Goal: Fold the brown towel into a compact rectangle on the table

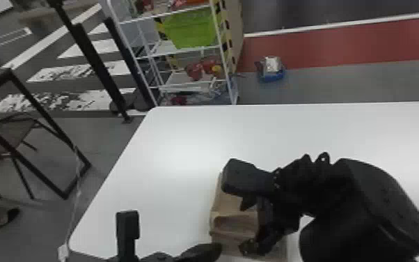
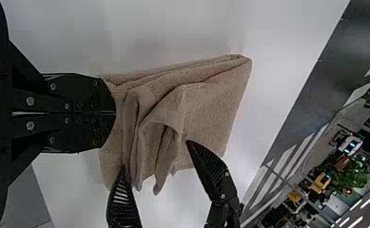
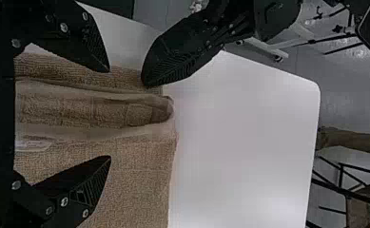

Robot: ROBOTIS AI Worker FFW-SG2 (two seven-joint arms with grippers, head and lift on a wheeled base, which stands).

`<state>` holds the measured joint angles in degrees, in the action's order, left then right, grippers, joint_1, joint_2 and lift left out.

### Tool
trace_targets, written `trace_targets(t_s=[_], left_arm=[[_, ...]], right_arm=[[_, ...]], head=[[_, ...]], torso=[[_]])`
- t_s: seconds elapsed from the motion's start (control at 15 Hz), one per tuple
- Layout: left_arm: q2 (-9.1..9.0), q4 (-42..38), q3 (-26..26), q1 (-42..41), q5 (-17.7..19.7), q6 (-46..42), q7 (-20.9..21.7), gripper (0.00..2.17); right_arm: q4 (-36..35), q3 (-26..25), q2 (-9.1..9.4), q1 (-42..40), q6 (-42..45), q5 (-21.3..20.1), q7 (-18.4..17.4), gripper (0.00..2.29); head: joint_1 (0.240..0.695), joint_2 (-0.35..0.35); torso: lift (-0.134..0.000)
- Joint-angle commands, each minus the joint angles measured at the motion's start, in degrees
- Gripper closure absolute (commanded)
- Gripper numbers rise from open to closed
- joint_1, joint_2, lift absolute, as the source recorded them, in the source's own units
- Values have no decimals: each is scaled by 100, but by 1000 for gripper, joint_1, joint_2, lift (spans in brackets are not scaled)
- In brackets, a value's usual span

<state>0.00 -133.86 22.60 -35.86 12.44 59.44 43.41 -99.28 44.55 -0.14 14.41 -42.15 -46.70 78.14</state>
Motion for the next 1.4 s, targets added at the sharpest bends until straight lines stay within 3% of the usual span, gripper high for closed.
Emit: trace_targets(t_s=[0.0,0.47,0.67,1.07,1.33], left_arm=[[-15,44,-10,0,4,-41,9,1794],[-15,62,-71,9,-5,-41,-17,1794],[-15,71,-80,26,-5,-41,-26,1794],[-15,71,-63,26,-22,-41,-17,1794],[-15,71,-71,26,-22,-41,-26,1794]], right_arm=[[111,107,19,9,18,-146,19,286],[243,309,19,26,88,-506,19,414],[243,300,19,26,105,-515,19,525],[331,265,19,44,105,-524,19,529],[296,230,19,35,70,-541,19,994]], head=[[695,350],[695,350],[695,350],[695,350],[695,350]], torso=[[-123],[-123],[-123],[-123],[-123]])
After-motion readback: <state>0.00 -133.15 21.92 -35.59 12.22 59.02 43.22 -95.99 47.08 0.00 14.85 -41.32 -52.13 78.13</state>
